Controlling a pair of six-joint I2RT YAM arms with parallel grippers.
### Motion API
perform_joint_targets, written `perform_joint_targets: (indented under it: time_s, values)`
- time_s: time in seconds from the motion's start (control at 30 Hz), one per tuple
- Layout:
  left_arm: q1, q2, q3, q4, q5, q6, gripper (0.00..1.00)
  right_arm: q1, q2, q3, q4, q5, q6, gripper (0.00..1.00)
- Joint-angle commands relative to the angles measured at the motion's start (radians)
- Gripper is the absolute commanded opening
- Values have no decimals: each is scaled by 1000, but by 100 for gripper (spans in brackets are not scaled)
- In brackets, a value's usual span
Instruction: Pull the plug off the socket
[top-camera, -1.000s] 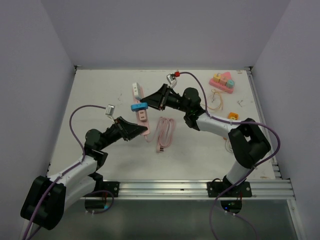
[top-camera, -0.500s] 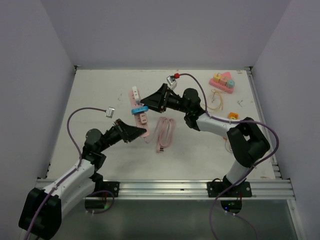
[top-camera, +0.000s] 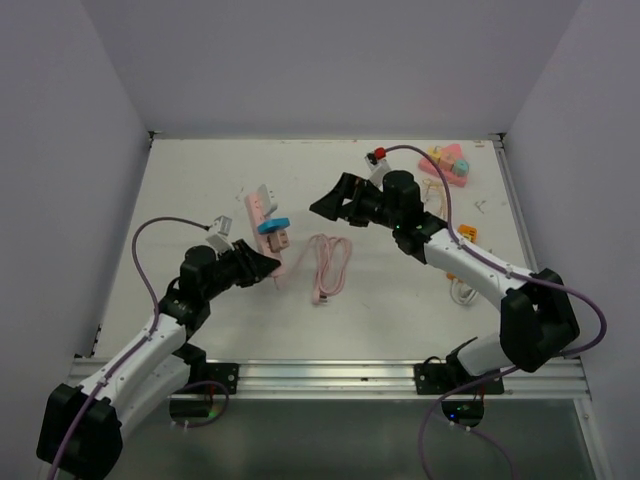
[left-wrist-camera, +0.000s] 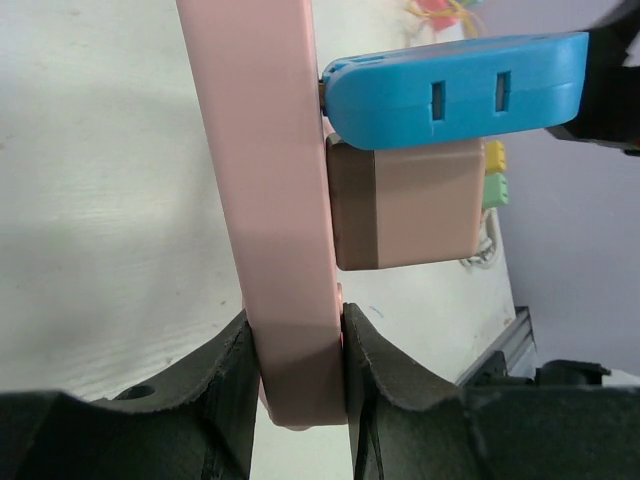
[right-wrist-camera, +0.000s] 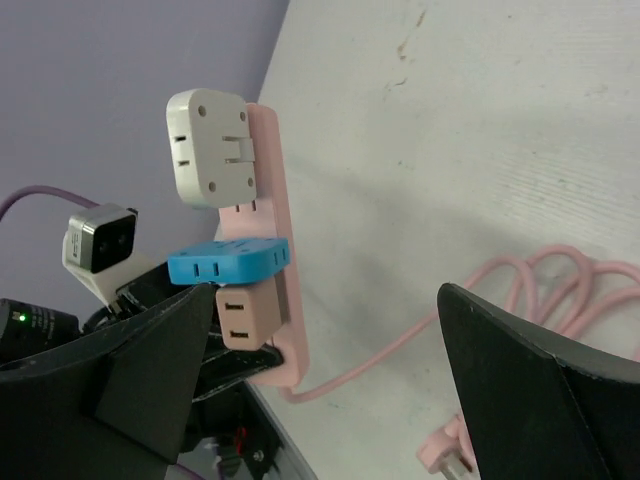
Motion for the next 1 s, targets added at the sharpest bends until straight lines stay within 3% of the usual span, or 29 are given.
perform_joint_targets:
  time_s: [0.0,0.33,0.57,0.97]
  values:
    - [-5,17,55,-72,-134,40,0,10,-57,-13,-117,87,-113,98]
    - [-7,135,98,-240,-219,61,0,220,55,-147,121,109,30,87]
    - [-7,149,73,-269,-236,86,0,269,204,-102,243,89,75,81]
    - [-7,169,50,-249,-198,113,0,291,377,20,287,51,101,79]
